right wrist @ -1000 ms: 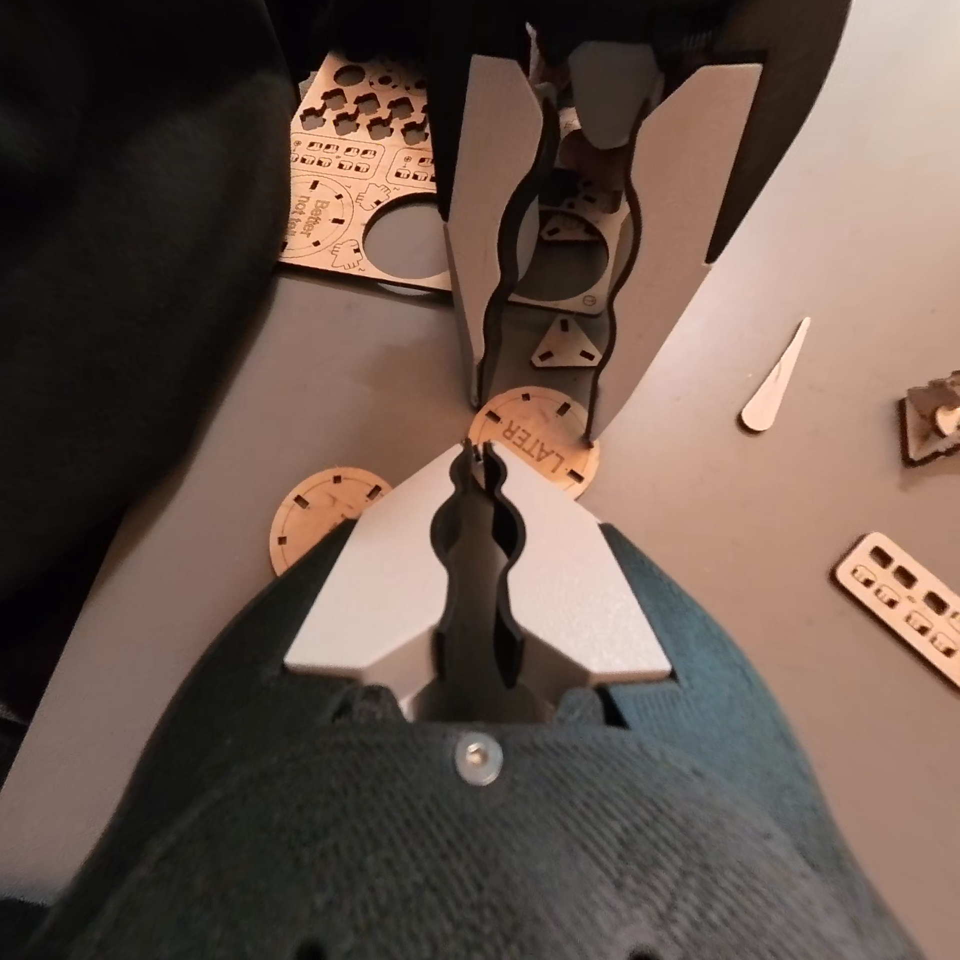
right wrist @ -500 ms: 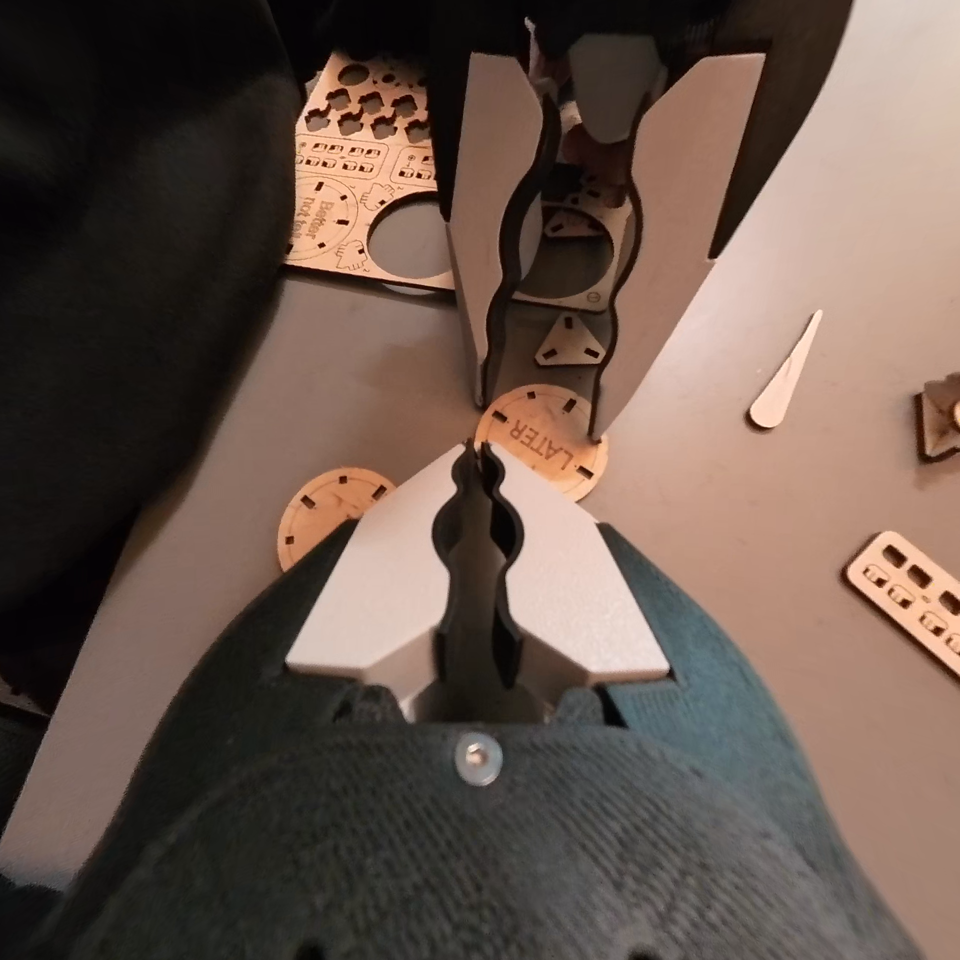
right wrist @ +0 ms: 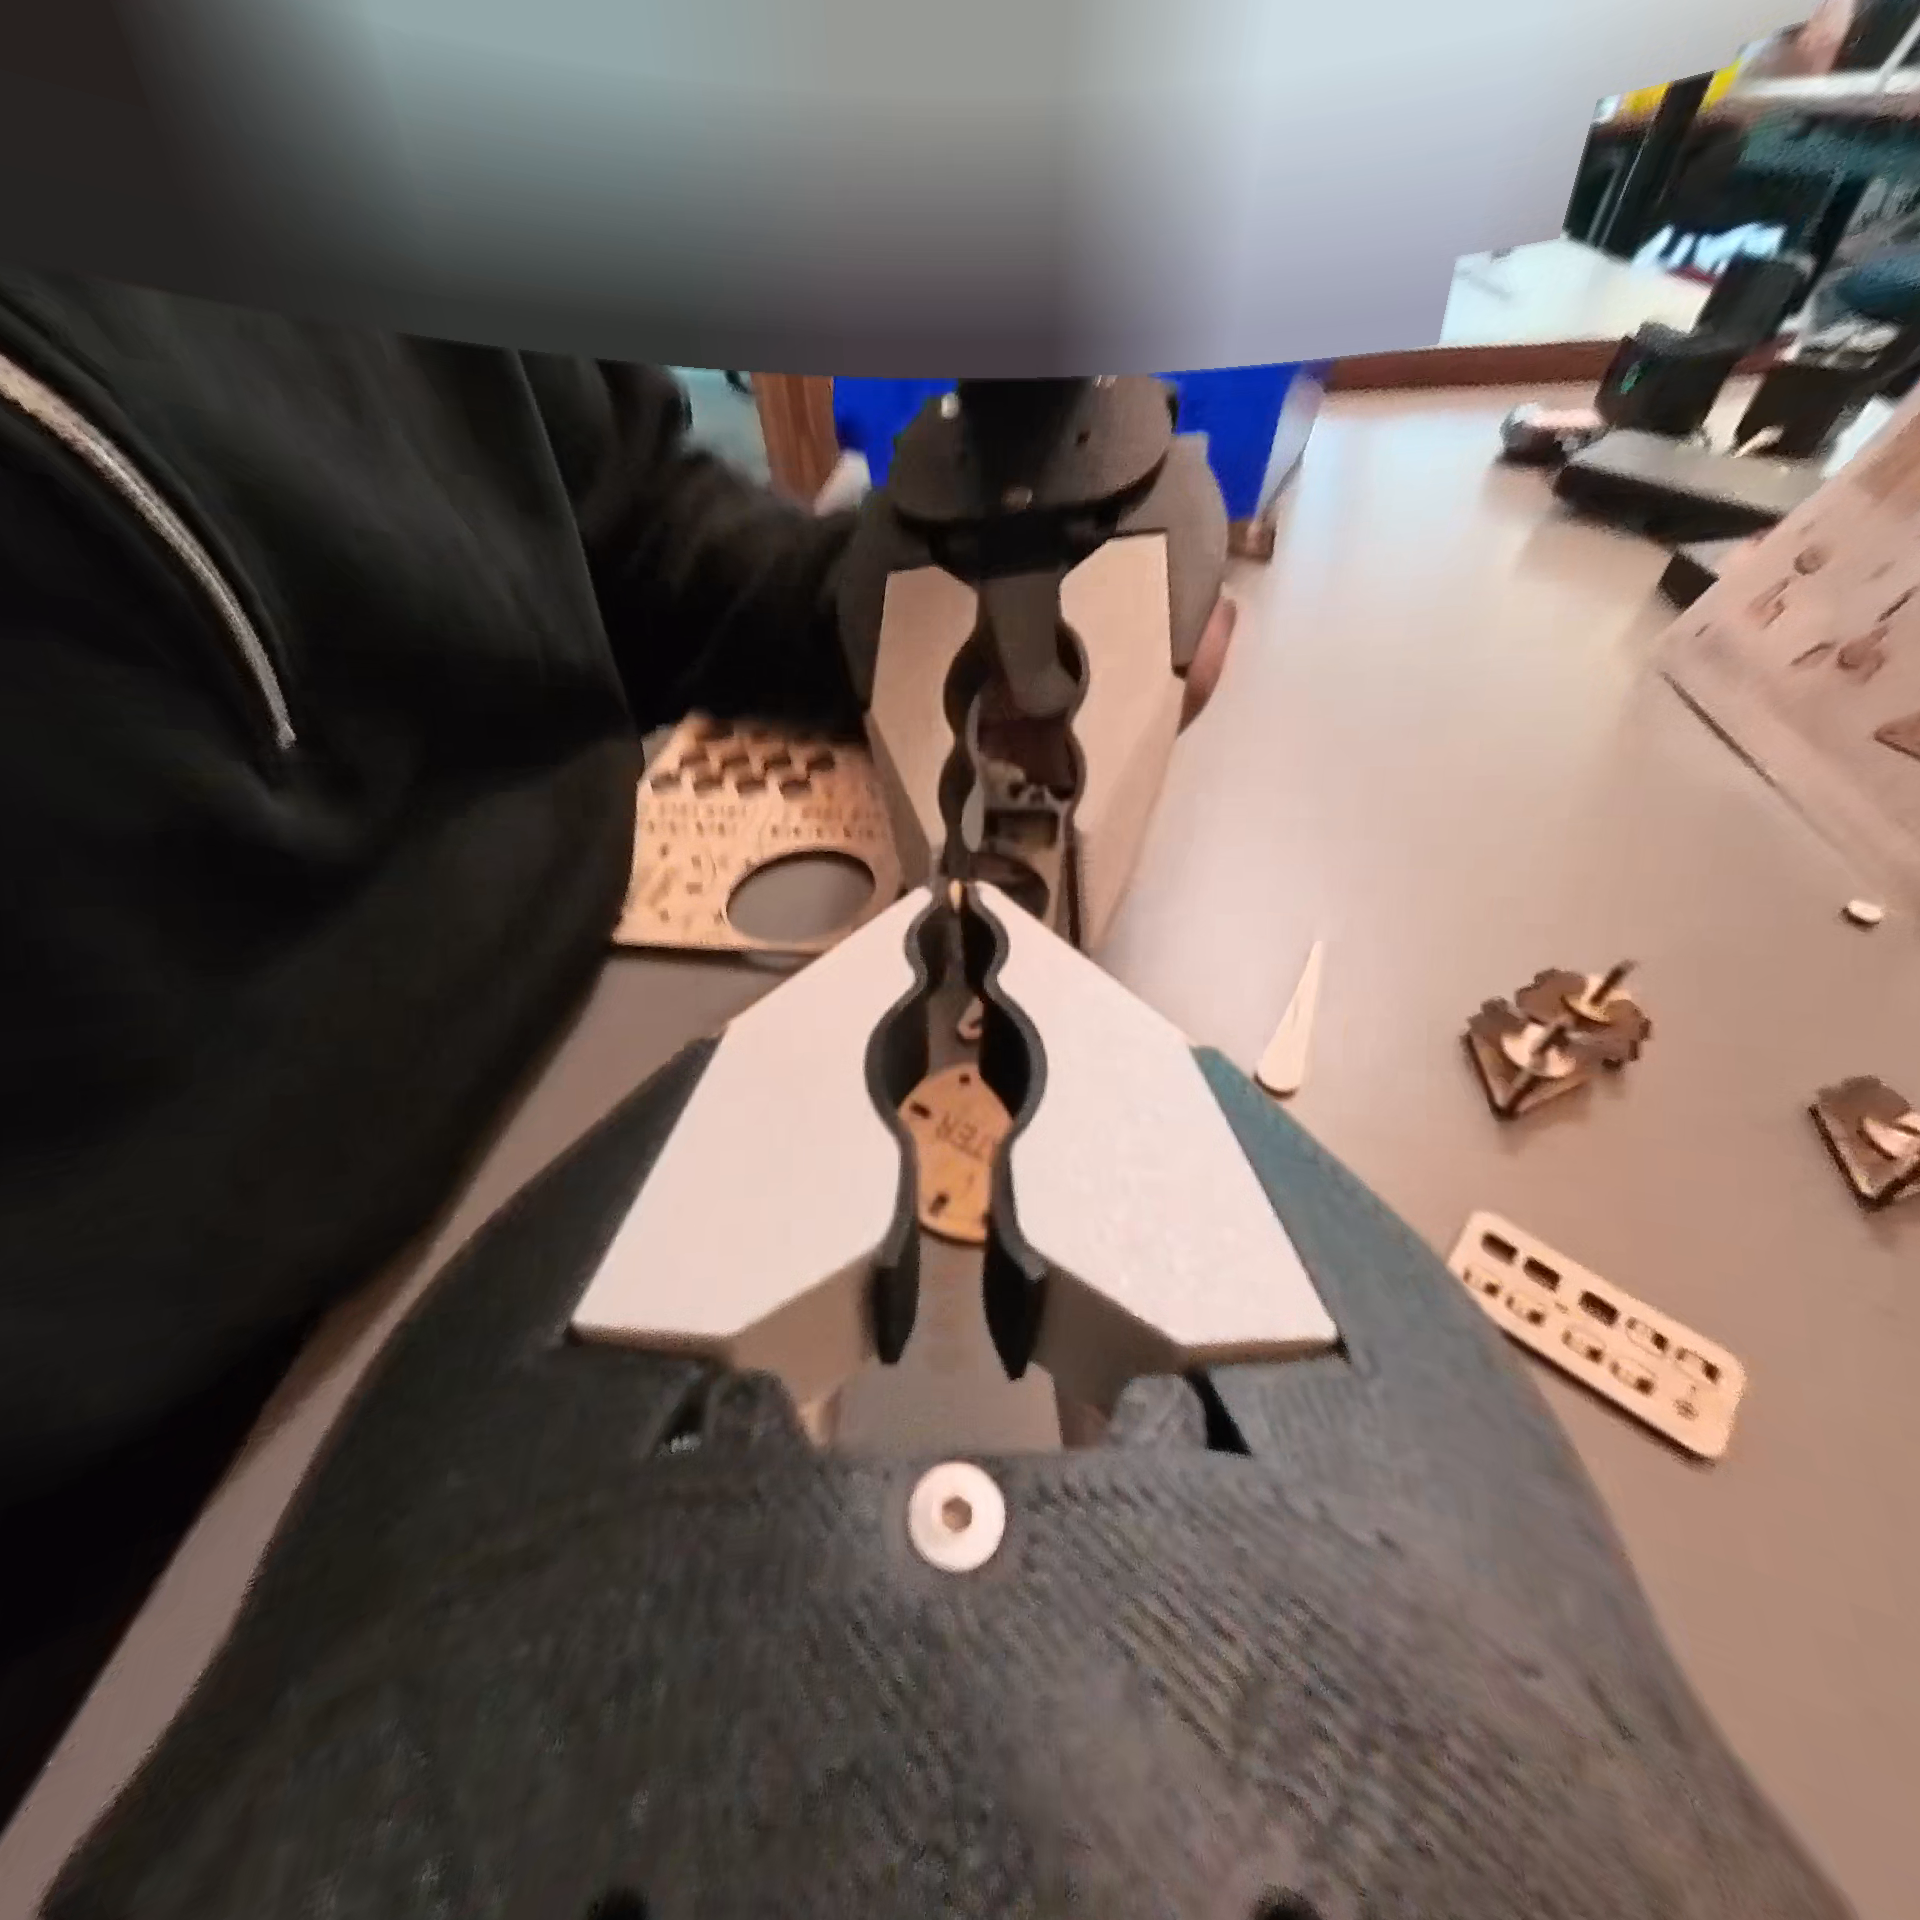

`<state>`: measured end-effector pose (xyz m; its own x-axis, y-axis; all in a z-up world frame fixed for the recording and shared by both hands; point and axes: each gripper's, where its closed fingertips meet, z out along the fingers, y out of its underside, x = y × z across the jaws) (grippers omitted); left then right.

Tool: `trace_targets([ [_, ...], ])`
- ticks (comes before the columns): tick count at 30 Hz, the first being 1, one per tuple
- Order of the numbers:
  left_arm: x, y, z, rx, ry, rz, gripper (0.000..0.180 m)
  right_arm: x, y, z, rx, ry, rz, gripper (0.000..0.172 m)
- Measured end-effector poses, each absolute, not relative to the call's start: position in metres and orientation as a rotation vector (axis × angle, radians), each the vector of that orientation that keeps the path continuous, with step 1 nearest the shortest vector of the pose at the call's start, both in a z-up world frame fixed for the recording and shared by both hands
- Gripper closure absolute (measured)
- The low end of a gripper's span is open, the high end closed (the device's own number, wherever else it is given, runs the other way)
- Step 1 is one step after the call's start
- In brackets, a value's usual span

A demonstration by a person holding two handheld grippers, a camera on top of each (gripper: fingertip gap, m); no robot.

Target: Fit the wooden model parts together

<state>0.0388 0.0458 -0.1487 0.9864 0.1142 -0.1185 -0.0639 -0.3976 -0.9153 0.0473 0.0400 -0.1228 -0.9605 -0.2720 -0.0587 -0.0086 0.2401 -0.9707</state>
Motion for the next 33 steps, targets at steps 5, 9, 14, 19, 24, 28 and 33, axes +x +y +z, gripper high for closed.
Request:
trace_targets([
  [5,0.035,0.042,-0.128,-1.874,-0.033,0.290,0.159,0.045,0.037,-0.113,-0.134,2.086,-1.822,0.172],
  [9,0.039,0.043,-0.122,-1.846,-0.016,0.292,0.164,0.047,0.033,-0.119,-0.111,2.046,-1.791,0.172],
  [14,0.043,0.044,-0.122,-1.837,-0.004,0.253,0.177,0.045,0.032,-0.117,-0.095,2.024,-1.810,0.172],
  [19,0.043,0.043,-0.122,-1.829,-0.009,0.236,0.180,0.044,0.031,-0.116,-0.092,2.034,-1.834,0.172],
  [24,0.040,0.041,-0.121,-1.822,-0.047,0.205,0.180,0.039,0.029,-0.115,-0.074,2.057,-1.879,0.171],
  [28,0.035,0.040,-0.123,-1.821,-0.100,0.164,0.180,0.031,0.028,-0.116,-0.076,2.139,-1.954,0.162],
  [33,0.032,0.040,-0.127,-1.838,-0.121,0.149,0.180,0.031,0.029,-0.115,-0.114,2.178,-1.985,0.164],
])
